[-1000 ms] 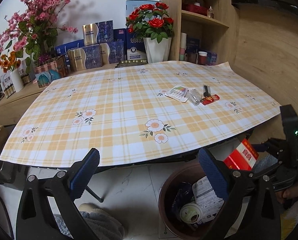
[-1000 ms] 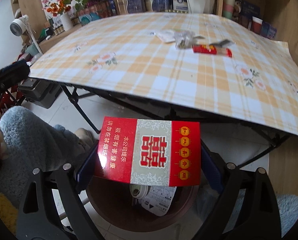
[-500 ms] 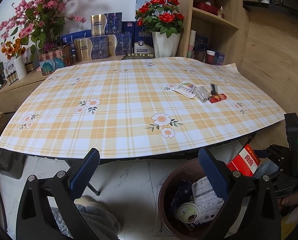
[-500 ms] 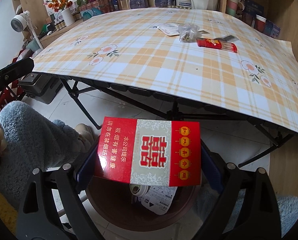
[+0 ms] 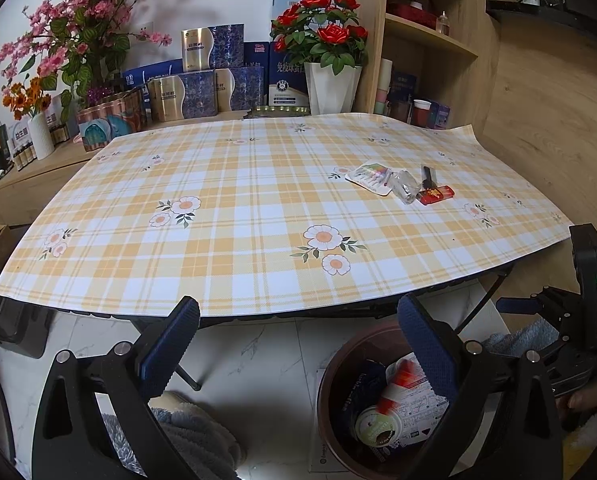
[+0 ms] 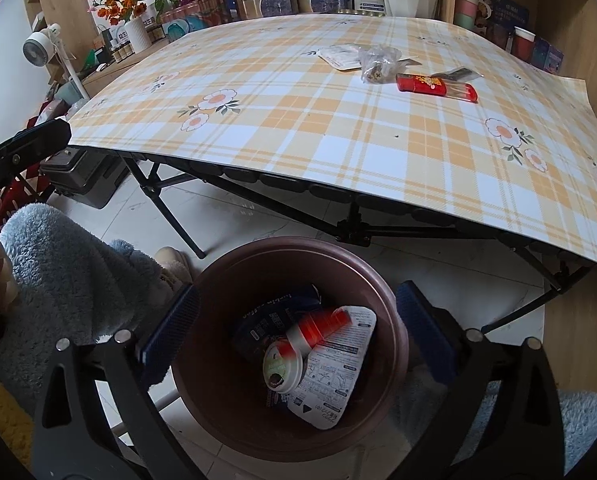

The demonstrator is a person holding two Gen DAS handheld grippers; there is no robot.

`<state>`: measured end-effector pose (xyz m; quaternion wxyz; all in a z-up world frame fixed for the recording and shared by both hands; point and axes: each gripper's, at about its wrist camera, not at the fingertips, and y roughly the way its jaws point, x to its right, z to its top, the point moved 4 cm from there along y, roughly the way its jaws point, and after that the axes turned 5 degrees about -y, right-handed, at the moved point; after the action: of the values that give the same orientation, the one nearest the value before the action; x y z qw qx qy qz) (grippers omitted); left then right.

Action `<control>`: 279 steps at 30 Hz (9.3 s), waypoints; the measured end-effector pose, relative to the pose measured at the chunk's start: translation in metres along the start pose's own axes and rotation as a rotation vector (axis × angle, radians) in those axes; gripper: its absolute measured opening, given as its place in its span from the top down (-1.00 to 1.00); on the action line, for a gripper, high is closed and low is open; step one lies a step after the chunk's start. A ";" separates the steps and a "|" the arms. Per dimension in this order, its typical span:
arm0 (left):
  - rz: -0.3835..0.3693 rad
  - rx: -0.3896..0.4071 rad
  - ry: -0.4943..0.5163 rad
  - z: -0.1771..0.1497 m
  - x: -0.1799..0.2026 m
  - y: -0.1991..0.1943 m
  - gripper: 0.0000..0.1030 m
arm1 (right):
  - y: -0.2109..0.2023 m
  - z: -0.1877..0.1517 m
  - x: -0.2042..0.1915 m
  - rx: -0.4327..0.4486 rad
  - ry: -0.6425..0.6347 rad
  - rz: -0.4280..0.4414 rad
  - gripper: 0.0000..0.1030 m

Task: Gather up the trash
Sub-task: 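Grasp the clear plastic wrapper with the left gripper while the right moves to the table, then grasp the red-and-clear tube with the right gripper, then drop the clear wrapper into the bin with the left gripper while the right carries the tube, then lower the red-and-clear tube into the bin and open the right gripper, then move the right gripper over the table toward the black fork, then close the right gripper on the black fork in its clear wrapper, then grasp the rainbow candle card with the left gripper while the right lifts the fork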

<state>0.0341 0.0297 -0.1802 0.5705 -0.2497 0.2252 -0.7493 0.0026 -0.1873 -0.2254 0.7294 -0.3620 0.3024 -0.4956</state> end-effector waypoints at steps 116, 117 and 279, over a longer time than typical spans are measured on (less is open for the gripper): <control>-0.415 -0.381 0.265 -0.064 0.118 0.077 0.69 | -0.052 0.017 0.067 0.182 0.096 -0.123 -0.62; -0.400 -0.402 0.258 -0.068 0.115 0.081 0.69 | -0.051 0.016 0.064 0.181 0.088 -0.118 -0.62; -0.153 -0.378 0.318 0.133 0.142 0.283 -0.69 | -0.003 0.138 0.202 0.150 0.322 -0.147 0.73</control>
<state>0.2962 -0.1846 -0.2370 0.4128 -0.2472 0.4288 -0.7646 0.1772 -0.3463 -0.1623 0.6583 -0.2437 0.3503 -0.6201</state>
